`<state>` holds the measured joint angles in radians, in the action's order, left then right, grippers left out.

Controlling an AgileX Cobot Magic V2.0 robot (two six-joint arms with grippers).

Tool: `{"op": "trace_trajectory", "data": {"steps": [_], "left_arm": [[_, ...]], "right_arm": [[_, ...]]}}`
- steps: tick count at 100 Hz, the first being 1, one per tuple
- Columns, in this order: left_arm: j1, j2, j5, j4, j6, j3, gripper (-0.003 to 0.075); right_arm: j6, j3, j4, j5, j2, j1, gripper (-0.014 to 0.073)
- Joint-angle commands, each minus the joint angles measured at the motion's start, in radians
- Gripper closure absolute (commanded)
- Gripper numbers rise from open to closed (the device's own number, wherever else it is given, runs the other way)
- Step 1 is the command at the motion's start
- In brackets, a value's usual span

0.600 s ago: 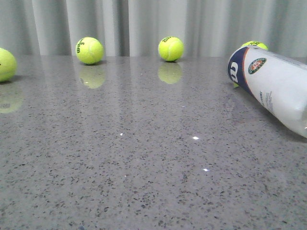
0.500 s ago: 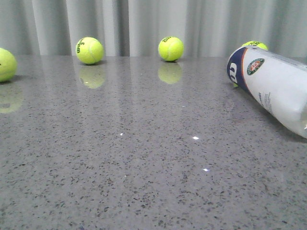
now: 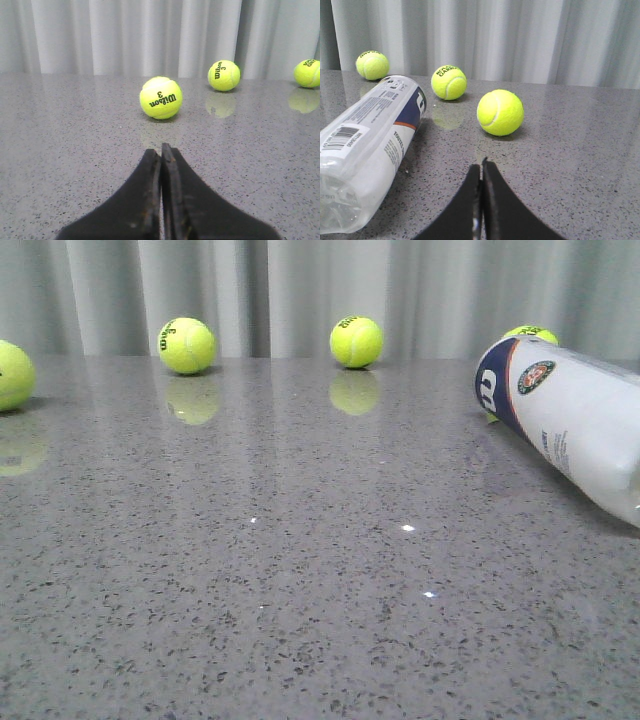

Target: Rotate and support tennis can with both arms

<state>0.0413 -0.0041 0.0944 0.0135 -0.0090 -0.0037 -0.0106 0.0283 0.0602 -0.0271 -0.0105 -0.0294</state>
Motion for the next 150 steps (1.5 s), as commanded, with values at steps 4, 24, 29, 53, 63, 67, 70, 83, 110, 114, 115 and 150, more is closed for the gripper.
{"op": "trace_trajectory", "data": {"steps": [4,24,29,53,63,67,70,83,110,114,115,150], "left_arm": [[-0.003,-0.040,-0.081,0.003,-0.008,0.048,0.0741],[-0.003,-0.040,-0.081,0.003,-0.008,0.048,0.0741],[-0.003,-0.040,-0.081,0.003,-0.008,0.048,0.0741],[-0.003,-0.040,-0.081,0.003,-0.008,0.048,0.0741],[-0.003,-0.040,-0.081,0.003,-0.008,0.048,0.0741],[-0.003,-0.040,-0.081,0.003,-0.008,0.048,0.0741],[-0.003,-0.040,-0.081,0.003,-0.008,0.048,0.0741],[-0.003,-0.040,-0.081,0.003,-0.008,0.048,0.0741],[-0.003,-0.040,-0.081,0.003,-0.008,0.048,0.0741],[-0.003,-0.040,-0.081,0.003,-0.008,0.048,0.0741],[-0.003,-0.040,-0.081,0.003,-0.008,0.048,0.0741],[-0.003,-0.040,-0.081,0.003,-0.008,0.048,0.0741]], "right_arm": [[0.011,-0.020,-0.004,0.068,-0.022,-0.006,0.0659],[0.011,-0.036,-0.004,0.063,-0.017,-0.006,0.0659],[0.011,-0.062,-0.004,0.053,-0.010,-0.006,0.0659],[0.011,-0.290,-0.004,-0.060,0.122,-0.006,0.0659],[0.011,-0.396,-0.005,-0.138,0.220,-0.006,0.0659],[0.011,-0.440,-0.014,-0.173,0.252,-0.006,0.0659],[0.011,-0.469,-0.016,-0.193,0.282,-0.006,0.0659],[0.011,-0.563,-0.019,-0.237,0.376,-0.006,0.0659],[0.011,-0.709,-0.049,-0.409,0.581,-0.006,0.0601],[0.011,-0.739,-0.050,-0.450,0.617,-0.006,0.0533],[0.011,-0.744,-0.050,-0.456,0.623,-0.006,0.0504],[0.011,-0.986,-0.174,-0.711,0.889,-0.001,-0.0042]]}}
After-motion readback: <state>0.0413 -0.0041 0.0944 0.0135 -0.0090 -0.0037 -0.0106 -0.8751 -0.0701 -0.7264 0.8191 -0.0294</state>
